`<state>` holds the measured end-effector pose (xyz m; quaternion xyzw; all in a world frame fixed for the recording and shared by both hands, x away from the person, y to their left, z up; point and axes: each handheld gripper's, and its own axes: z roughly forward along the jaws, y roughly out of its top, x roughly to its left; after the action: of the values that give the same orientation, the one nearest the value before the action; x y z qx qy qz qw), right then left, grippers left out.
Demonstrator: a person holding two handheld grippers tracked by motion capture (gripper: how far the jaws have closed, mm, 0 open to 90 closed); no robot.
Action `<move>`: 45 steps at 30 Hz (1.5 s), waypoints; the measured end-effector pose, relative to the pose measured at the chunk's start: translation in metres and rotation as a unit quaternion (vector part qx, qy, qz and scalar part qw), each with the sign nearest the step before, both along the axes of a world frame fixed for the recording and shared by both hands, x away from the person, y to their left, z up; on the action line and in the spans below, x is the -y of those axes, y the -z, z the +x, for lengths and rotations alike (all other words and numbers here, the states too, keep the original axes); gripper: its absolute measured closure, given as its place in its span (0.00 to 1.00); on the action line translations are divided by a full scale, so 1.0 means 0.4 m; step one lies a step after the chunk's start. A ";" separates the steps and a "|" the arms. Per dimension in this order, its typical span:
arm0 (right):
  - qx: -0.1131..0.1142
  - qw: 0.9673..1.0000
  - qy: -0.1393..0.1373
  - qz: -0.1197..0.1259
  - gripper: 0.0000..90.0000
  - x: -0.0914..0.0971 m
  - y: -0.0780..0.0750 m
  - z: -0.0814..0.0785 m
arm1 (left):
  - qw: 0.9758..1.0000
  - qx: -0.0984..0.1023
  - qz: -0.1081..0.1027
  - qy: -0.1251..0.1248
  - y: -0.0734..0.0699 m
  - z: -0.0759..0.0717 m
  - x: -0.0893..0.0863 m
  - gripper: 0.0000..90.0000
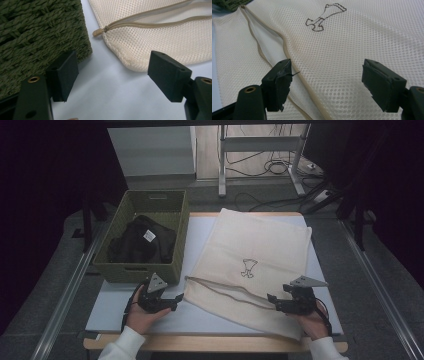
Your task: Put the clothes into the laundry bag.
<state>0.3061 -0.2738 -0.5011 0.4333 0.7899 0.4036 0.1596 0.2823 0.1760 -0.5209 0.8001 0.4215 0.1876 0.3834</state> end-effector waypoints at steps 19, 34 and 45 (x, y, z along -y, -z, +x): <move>0.005 1.000 0.004 -0.026 0.32 -0.027 -0.023 -0.006 | 1.000 0.000 -0.004 -0.001 0.005 -0.001 -0.005 0.27; -0.017 0.999 -0.023 -0.023 0.32 -0.087 -0.069 0.008 | 1.000 -0.006 0.002 0.010 0.012 -0.004 0.018 0.27; -0.022 0.998 -0.047 -0.042 0.35 -0.136 -0.088 0.045 | 1.000 -0.007 0.009 0.013 0.014 -0.004 0.018 0.27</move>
<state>0.3240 -0.2196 -0.4659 0.3969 0.8292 0.3674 0.1412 0.2807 0.1689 -0.5267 0.8106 0.4118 0.1806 0.3751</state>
